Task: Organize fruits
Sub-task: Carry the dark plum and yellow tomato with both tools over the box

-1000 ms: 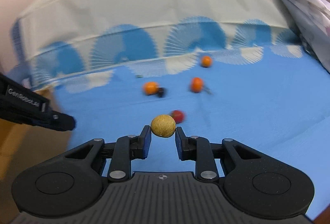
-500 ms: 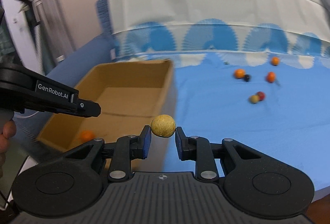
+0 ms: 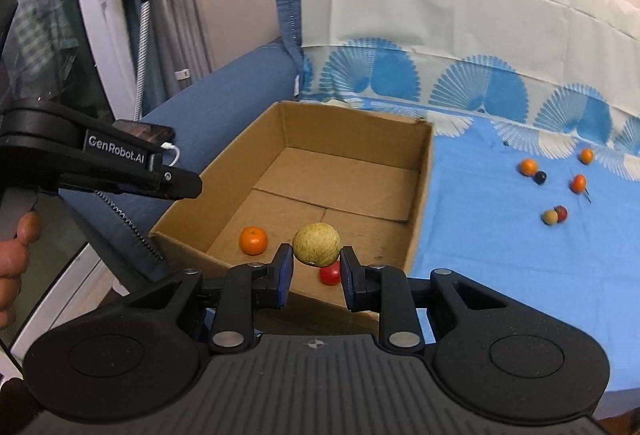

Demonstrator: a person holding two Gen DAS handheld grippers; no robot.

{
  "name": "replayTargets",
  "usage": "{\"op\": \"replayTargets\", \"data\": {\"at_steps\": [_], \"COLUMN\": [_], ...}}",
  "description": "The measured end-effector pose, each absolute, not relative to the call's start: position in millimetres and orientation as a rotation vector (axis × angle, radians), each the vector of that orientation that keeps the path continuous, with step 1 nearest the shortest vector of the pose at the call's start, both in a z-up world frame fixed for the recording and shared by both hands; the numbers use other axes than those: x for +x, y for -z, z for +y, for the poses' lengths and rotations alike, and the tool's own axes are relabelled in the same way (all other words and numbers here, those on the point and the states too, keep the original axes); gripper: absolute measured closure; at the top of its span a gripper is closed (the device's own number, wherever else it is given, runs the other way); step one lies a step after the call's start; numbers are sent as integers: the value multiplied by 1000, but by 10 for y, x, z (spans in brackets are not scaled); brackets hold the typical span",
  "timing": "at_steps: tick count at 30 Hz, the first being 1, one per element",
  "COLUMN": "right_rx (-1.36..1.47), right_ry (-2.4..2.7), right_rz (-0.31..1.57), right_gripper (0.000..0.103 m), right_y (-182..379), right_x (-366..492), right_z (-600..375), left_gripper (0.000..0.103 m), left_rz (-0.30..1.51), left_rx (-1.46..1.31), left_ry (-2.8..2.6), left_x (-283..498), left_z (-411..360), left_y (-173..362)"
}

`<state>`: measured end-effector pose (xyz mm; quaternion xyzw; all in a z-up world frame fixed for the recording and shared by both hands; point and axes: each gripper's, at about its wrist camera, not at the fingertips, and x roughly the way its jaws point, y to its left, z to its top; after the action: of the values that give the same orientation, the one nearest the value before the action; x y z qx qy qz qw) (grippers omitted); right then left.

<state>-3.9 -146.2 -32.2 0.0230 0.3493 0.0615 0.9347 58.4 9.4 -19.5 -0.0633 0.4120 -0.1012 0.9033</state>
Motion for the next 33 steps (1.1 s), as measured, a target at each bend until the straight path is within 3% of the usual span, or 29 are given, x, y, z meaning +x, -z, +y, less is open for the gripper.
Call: {"op": "replayTargets", "data": {"at_steps": [33], "right_rx": [7], "right_ry": [-117], "right_rz": [705], "right_gripper": [76], "right_y": [407], "right_x": [238], "right_z": [-1397], "left_gripper": [78], "left_rz": [840], "left_rx": [-162], "left_ry": [195], "left_x": [945], "left_z": [177], "left_y": [265]}}
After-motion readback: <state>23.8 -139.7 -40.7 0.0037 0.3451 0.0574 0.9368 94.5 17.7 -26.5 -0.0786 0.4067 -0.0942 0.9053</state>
